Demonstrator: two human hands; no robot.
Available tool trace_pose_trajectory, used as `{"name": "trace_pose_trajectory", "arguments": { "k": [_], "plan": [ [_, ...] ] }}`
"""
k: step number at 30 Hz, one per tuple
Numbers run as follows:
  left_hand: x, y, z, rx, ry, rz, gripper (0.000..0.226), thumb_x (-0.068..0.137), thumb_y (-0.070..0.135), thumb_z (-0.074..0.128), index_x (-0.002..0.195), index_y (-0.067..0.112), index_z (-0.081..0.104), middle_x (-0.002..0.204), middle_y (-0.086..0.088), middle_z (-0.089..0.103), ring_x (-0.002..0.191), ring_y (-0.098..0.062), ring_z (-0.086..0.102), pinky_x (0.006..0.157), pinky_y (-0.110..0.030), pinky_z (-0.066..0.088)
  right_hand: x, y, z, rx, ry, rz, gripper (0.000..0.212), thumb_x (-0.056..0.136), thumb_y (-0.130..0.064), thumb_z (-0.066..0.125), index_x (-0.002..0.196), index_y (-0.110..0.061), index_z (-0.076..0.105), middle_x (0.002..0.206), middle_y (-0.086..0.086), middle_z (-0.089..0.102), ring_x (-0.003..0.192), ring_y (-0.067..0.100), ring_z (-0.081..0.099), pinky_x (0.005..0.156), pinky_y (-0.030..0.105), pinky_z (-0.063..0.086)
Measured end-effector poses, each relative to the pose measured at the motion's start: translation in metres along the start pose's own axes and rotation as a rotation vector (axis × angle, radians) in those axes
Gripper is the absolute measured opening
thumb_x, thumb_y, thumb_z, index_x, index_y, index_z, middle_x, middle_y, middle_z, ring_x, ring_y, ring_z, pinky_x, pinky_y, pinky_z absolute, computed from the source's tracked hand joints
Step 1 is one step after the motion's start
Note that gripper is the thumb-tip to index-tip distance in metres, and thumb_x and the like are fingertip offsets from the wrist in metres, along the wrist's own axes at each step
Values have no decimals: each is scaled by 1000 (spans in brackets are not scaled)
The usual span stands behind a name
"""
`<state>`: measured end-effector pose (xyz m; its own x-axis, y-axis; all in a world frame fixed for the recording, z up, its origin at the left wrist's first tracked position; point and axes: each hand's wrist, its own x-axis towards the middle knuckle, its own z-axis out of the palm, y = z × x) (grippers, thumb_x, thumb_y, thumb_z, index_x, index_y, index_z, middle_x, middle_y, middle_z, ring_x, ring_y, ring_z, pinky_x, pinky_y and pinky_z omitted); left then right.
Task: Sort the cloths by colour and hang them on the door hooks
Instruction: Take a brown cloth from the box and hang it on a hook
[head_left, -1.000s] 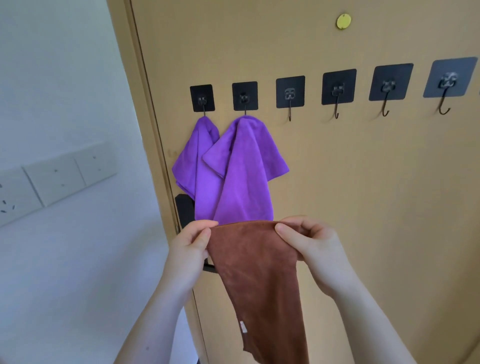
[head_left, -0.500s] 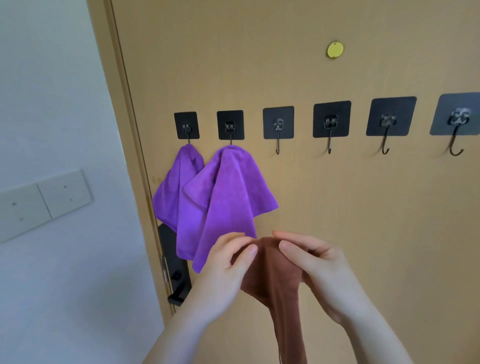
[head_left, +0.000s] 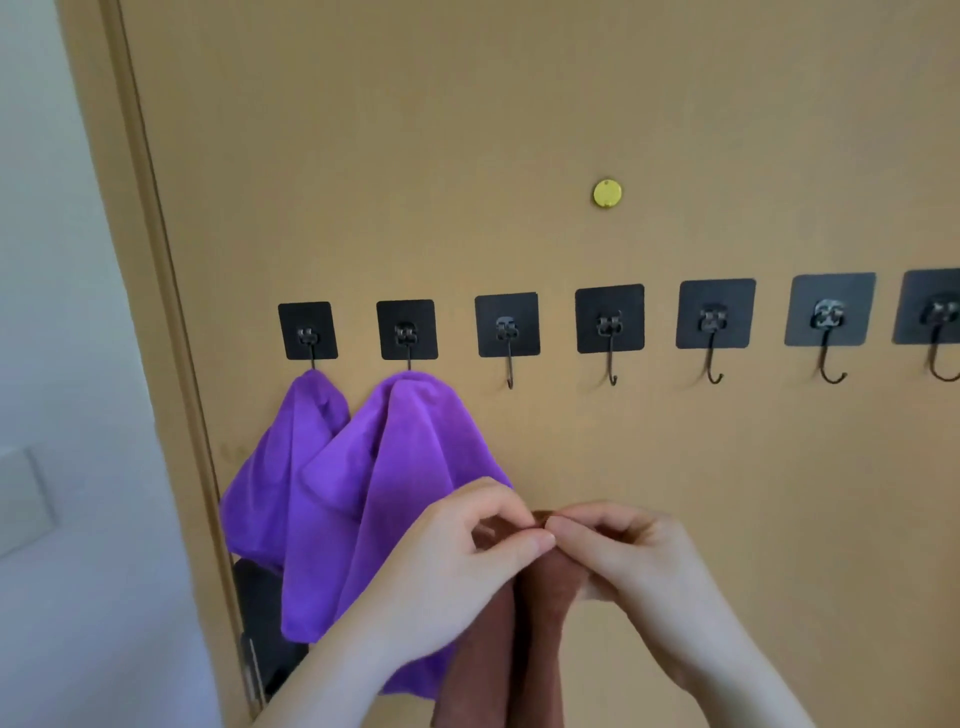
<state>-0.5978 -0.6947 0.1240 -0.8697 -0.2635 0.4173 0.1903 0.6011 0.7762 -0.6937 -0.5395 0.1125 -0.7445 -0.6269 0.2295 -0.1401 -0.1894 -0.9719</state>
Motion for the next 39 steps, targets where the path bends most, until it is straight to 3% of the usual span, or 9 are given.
{"name": "trace_pose_trajectory", "arguments": {
  "k": [4,6,8,11,15,19,28,33,39],
  "plan": [
    [19,-5,-19,43,-83,1,13,98,35,65,90,25,64,86,1,72,76,-10,62,80,-31,49,12,-12,5,-17,31,-31,31,73,-35,75,84,-7,82,83,17,77,79,23,74,77,35,61],
    [27,-9,-28,20,-83,11,9,101,31,61,93,26,62,84,3,70,73,-2,56,75,-22,44,17,-16,8,-10,48,-15,36,80,-37,71,87,-3,81,88,20,77,85,29,76,85,41,60],
    [35,-12,-34,-33,-66,19,9,102,24,59,102,30,66,93,17,73,87,9,63,81,-10,42,23,-19,10,-10,110,-14,28,91,-25,67,89,-2,81,89,20,77,89,32,77,89,42,60],
    [43,-14,-46,-71,-102,15,17,99,22,65,111,32,72,103,27,72,102,11,64,87,-5,42,27,-25,12,-15,221,-24,28,97,0,59,85,-7,83,84,21,77,85,28,78,73,24,62],
    [54,-18,-58,-119,-229,-9,8,90,22,76,96,26,79,90,4,77,85,-1,69,80,-18,54,32,-25,20,-157,294,-114,28,85,5,74,79,-20,84,78,13,77,75,23,78,66,12,54],
    [66,-20,-62,-97,-113,70,1,89,30,76,89,29,76,86,5,74,83,-9,68,81,-25,52,45,-29,29,-157,397,-238,20,81,4,78,74,-13,81,71,12,76,62,21,76,57,11,52],
    [105,-6,-58,-10,183,262,12,100,30,62,90,33,68,89,21,69,92,2,63,77,-10,43,90,-46,41,-302,511,-491,11,91,-14,73,87,-24,76,73,-6,76,66,7,73,61,8,51],
    [126,-10,-54,59,271,298,13,101,36,60,91,31,67,88,19,69,91,-2,64,81,-24,49,116,-40,40,-448,607,-612,15,94,-21,70,91,-36,70,82,-14,73,80,6,72,78,29,58],
    [146,-29,-48,218,464,464,9,98,30,68,97,26,75,91,15,63,92,-6,63,81,-28,50,136,-27,40,-599,738,-766,16,93,-13,71,97,-29,72,88,-14,70,84,2,66,79,9,48]
  ]
}}
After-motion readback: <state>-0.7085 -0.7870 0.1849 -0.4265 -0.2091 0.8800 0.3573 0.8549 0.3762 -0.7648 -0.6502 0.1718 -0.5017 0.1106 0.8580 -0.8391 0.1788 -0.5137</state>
